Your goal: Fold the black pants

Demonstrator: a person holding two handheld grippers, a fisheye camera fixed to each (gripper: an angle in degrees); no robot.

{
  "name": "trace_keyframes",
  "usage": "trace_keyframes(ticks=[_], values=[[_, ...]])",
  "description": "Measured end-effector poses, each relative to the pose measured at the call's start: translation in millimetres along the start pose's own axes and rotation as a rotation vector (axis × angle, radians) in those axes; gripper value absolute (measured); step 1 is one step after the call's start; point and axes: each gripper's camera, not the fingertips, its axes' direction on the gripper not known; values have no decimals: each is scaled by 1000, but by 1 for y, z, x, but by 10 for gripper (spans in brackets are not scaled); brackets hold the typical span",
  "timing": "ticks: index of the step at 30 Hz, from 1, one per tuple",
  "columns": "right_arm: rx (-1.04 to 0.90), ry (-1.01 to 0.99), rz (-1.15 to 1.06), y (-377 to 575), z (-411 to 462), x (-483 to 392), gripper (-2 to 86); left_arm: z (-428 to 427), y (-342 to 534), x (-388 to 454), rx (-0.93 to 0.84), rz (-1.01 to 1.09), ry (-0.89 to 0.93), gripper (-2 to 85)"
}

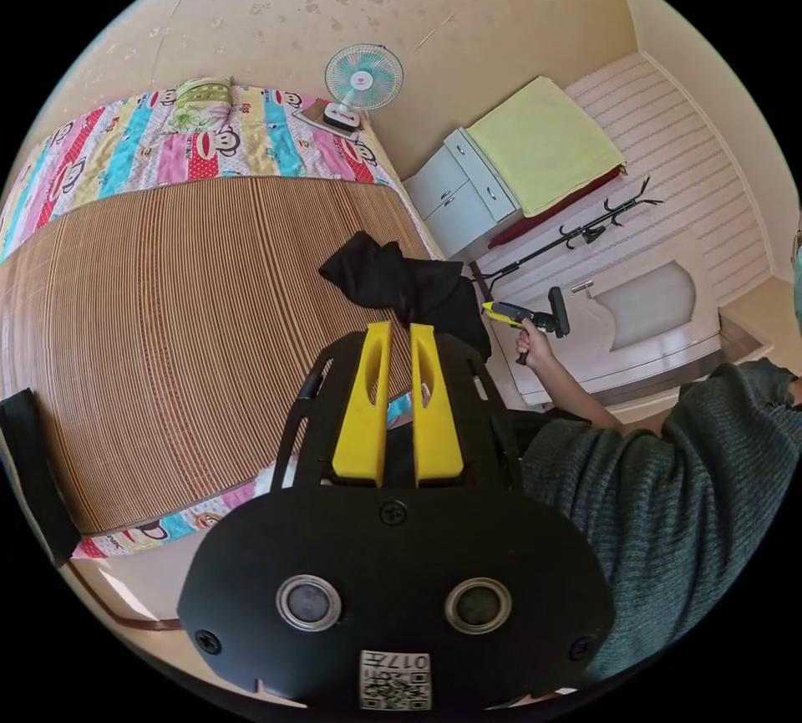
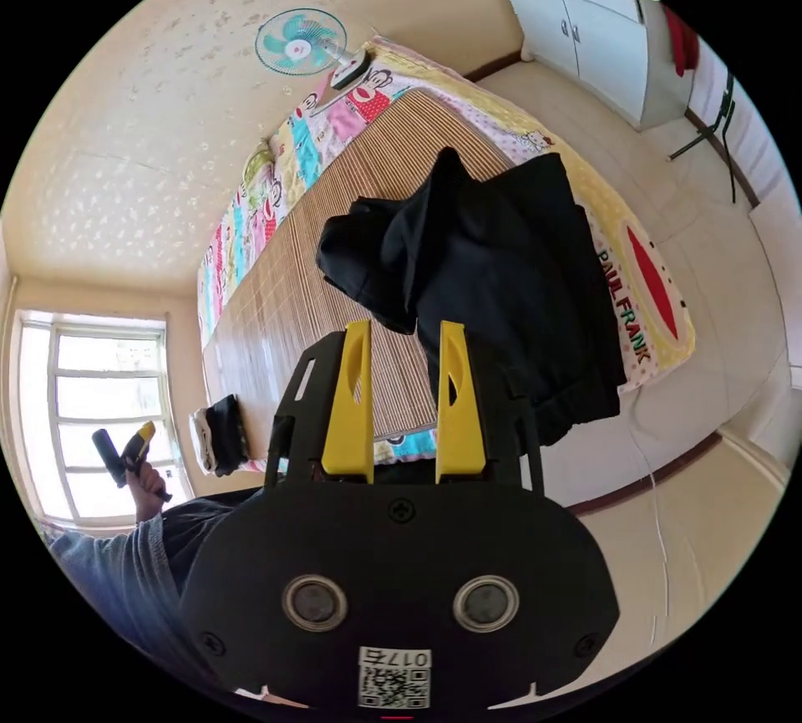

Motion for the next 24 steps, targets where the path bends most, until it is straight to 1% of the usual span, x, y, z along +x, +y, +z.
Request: trace_keyframes(ticks=[4,6,9,15,19,24], values=[[0,-1,11,-3,9,9,115,13,0,-4,-23,19,-14,50],[16,-9,-24,-4,9,5,112,19,4,-7,-29,29,-30,51],[12,39,-86,-2,13,-4,106,28,13,-11,-39,36,-58,51],[8,30,-131,14,13,-4,123,42,39,-35,-18,-41,-36,51],[13,43,-120,33,-4,11,124,51,48,-46,-44,-56,-25,51],[50,89,-93,66,-40,28,123,55,52,-57,-66,-14,-20,52]])
